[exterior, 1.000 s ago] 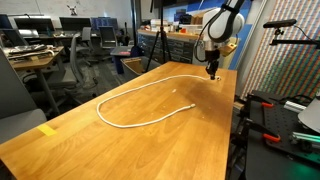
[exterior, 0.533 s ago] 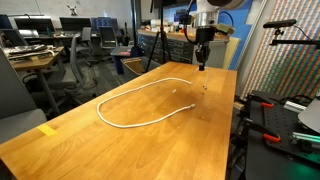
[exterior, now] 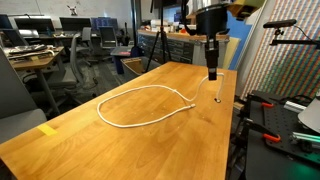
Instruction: Tie a knot using the white rope on the table
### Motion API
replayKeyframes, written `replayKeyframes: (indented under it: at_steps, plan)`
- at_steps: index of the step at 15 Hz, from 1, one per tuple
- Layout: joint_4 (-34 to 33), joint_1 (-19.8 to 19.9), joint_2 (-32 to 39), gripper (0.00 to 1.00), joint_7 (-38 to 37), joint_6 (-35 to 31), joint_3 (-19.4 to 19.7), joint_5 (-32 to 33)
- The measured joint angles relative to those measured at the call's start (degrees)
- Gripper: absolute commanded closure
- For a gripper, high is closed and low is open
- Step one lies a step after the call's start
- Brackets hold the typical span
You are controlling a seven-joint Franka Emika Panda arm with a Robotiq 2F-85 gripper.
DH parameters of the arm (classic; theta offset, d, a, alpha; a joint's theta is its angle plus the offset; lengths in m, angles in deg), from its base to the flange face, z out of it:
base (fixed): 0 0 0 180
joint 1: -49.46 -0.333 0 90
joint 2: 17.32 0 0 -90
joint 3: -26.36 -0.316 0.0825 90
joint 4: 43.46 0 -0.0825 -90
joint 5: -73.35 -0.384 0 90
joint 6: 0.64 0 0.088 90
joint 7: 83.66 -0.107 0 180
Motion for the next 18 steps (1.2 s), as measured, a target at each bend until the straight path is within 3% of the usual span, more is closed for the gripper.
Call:
replayKeyframes:
  at_steps: [6, 11, 12, 13, 15, 16, 18]
  plan:
    - [-2.6, -10.1, -1.3, 0.99, -5.0, -5.7, -9.7, -6.7]
    - [-7.2, -12.6, 3.3, 0.99, -9.6, -17.7, -14.4, -6.0]
    - [-8.2, -12.6, 5.1, 0.88, -10.9, -20.8, -15.1, -4.8]
    - [-9.3, -12.6, 7.2, 0.69, -12.5, -24.1, -15.5, -2.8]
    - [-11.3, -12.5, 11.5, 0.56, -16.4, -28.6, -15.1, 2.8]
    - [-12.0, -12.3, 13.2, 0.72, -18.6, -29.0, -14.3, 6.8]
    - [-12.6, -11.9, 15.1, 0.57, -22.5, -27.0, -11.3, 14.9]
